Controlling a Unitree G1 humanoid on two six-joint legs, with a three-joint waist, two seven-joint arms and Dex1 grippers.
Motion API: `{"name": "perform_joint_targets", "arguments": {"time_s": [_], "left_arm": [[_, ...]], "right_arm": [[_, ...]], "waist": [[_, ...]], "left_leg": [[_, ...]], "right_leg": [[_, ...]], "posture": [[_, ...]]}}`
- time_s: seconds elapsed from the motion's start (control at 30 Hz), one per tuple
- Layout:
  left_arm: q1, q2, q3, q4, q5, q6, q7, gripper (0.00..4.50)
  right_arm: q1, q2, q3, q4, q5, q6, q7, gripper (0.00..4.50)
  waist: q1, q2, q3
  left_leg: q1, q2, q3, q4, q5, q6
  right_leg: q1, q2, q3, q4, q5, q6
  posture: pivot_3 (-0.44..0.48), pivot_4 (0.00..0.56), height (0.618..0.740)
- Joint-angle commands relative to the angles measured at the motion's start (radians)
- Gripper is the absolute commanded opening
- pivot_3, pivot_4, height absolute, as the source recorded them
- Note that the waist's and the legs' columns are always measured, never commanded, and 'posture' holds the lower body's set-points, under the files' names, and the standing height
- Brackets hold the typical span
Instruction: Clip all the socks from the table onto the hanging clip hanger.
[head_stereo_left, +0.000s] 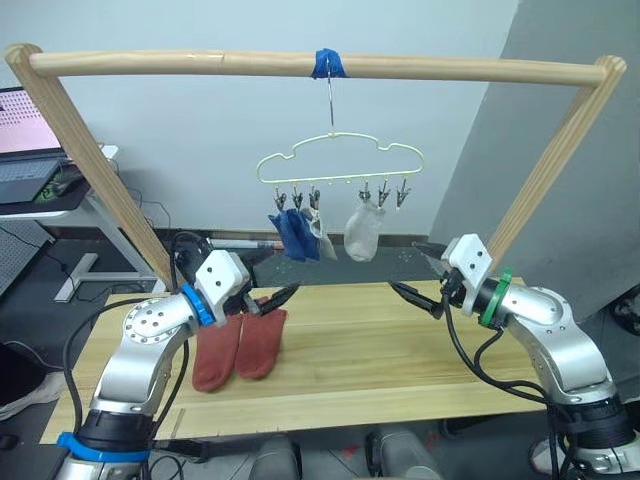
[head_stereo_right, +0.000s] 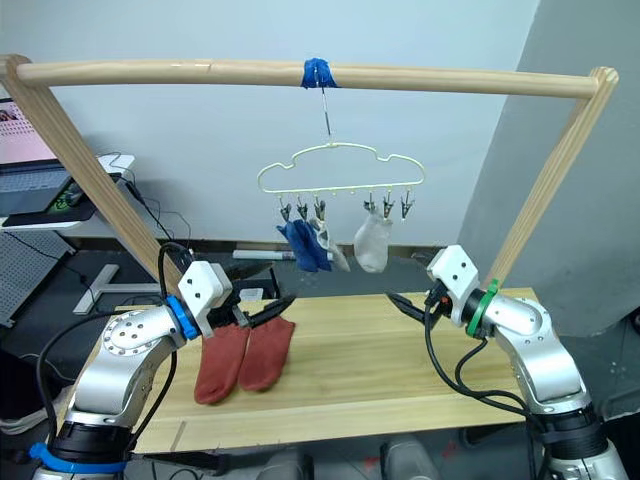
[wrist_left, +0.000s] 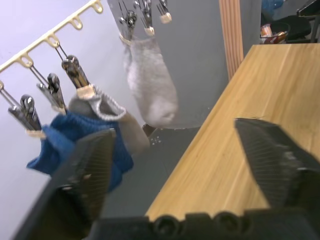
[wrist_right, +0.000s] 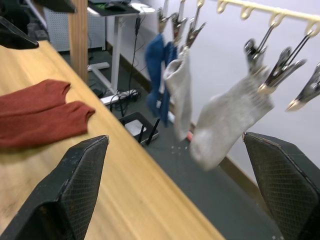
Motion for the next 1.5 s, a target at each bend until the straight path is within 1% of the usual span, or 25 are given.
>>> {"name": "perform_joint_targets", "arguments": {"time_s": [0.03, 0.33, 0.43, 0.67, 1.1, 1.5], "left_arm": [[0.001, 0.01, 0.035, -0.002, -0.016, -0.024, -0.01, 4.47], [0.017, 0.003, 0.058, 0.019, -0.04, -0.022, -0.025, 4.47], [0.025, 0.008, 0.062, 0.021, -0.034, -0.033, -0.03, 4.47], [0.047, 0.024, 0.061, 0.009, -0.021, -0.038, -0.037, 4.47], [0.075, 0.035, 0.064, -0.005, -0.022, -0.045, -0.045, 4.47], [0.09, 0.029, 0.084, -0.002, -0.036, -0.05, -0.037, 4.47]], "right_arm": [[0.012, -0.015, -0.015, -0.012, 0.014, -0.041, 0.024, 4.5], [0.034, -0.023, -0.022, -0.014, 0.001, -0.044, 0.024, 4.5], [0.032, -0.023, -0.022, -0.012, -0.005, -0.04, 0.014, 4.5], [0.047, -0.029, -0.005, 0.004, -0.053, -0.101, -0.001, 4.5], [0.049, -0.002, -0.01, 0.008, -0.068, -0.119, -0.047, 4.5], [0.063, -0.004, -0.018, 0.02, -0.057, -0.154, -0.033, 4.5]], "waist": [[0.0, 0.001, -0.004], [0.0, 0.004, -0.028], [0.0, 0.004, -0.029], [0.003, 0.005, -0.032], [0.01, 0.005, -0.036], [0.012, 0.005, -0.037]], "left_leg": [[0.002, 0.0, 0.0, 0.0, 0.0, 0.0], [0.003, 0.0, 0.0, 0.0, 0.0, 0.0], [0.003, 0.0, 0.0, 0.0, 0.0, 0.0], [0.003, 0.0, 0.0, 0.0, 0.0, 0.0], [0.003, 0.0, 0.0, 0.0, 0.0, 0.0], [0.003, 0.0, 0.0, 0.0, 0.0, 0.0]], "right_leg": [[0.002, 0.0, 0.0, -0.001, -0.003, -0.004], [0.003, 0.0, 0.0, 0.0, -0.003, -0.005], [0.003, 0.0, 0.0, 0.0, -0.003, -0.005], [0.003, 0.0, 0.0, 0.0, -0.003, -0.005], [0.003, 0.0, 0.0, 0.0, -0.003, -0.006], [0.003, 0.0, 0.0, 0.0, -0.004, -0.006]], "posture": [[-0.062, 0.003, 0.74], [-0.056, 0.0, 0.74], [-0.055, 0.0, 0.74], [-0.053, 0.0, 0.74], [-0.038, 0.0, 0.74], [-0.036, 0.0, 0.74]]}}
